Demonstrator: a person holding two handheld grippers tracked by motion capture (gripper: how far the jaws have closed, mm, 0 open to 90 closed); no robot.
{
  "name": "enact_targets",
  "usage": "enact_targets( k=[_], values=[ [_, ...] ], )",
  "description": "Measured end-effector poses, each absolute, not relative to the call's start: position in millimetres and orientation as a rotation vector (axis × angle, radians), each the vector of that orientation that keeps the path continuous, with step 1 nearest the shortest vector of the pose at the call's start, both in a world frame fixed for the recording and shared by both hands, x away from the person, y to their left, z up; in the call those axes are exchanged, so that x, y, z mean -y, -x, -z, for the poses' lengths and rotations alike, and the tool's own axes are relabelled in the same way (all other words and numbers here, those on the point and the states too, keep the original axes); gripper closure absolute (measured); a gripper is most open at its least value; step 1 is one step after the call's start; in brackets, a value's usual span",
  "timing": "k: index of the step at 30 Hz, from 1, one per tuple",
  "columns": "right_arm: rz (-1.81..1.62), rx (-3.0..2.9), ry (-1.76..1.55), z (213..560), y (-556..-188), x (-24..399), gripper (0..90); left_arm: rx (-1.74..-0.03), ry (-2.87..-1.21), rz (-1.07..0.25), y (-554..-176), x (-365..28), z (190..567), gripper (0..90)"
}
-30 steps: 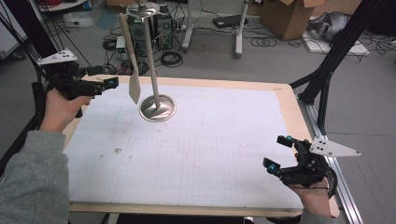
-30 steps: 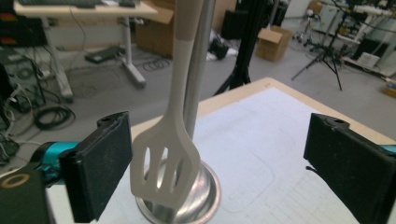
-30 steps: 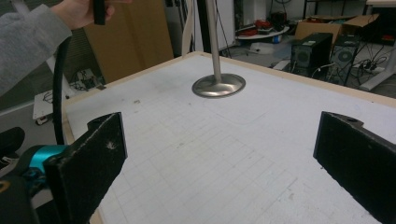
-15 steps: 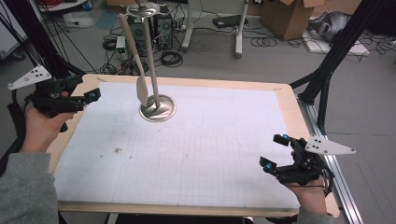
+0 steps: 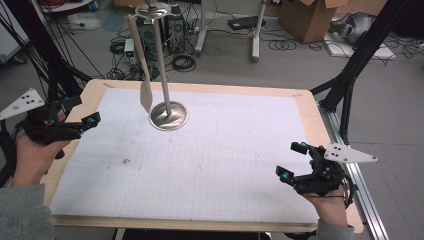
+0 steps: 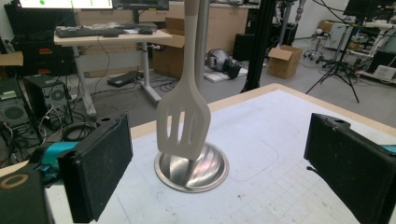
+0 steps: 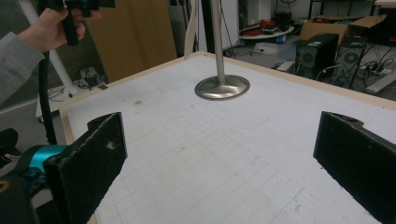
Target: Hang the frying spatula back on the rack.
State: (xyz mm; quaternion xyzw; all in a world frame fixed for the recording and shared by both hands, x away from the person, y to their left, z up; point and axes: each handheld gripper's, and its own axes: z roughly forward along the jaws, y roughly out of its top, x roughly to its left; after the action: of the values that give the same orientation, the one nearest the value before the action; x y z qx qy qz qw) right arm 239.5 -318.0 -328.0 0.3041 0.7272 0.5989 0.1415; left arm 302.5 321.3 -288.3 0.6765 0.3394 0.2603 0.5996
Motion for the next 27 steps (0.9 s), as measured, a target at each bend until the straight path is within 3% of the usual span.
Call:
enact_targets(
  k=[27],
  values=[
    [-1.746, -2.102, -0.847, 327, -248, 314, 1.4, -0.796, -1.566, -0.663, -259, -311, 312, 8.8]
  ],
)
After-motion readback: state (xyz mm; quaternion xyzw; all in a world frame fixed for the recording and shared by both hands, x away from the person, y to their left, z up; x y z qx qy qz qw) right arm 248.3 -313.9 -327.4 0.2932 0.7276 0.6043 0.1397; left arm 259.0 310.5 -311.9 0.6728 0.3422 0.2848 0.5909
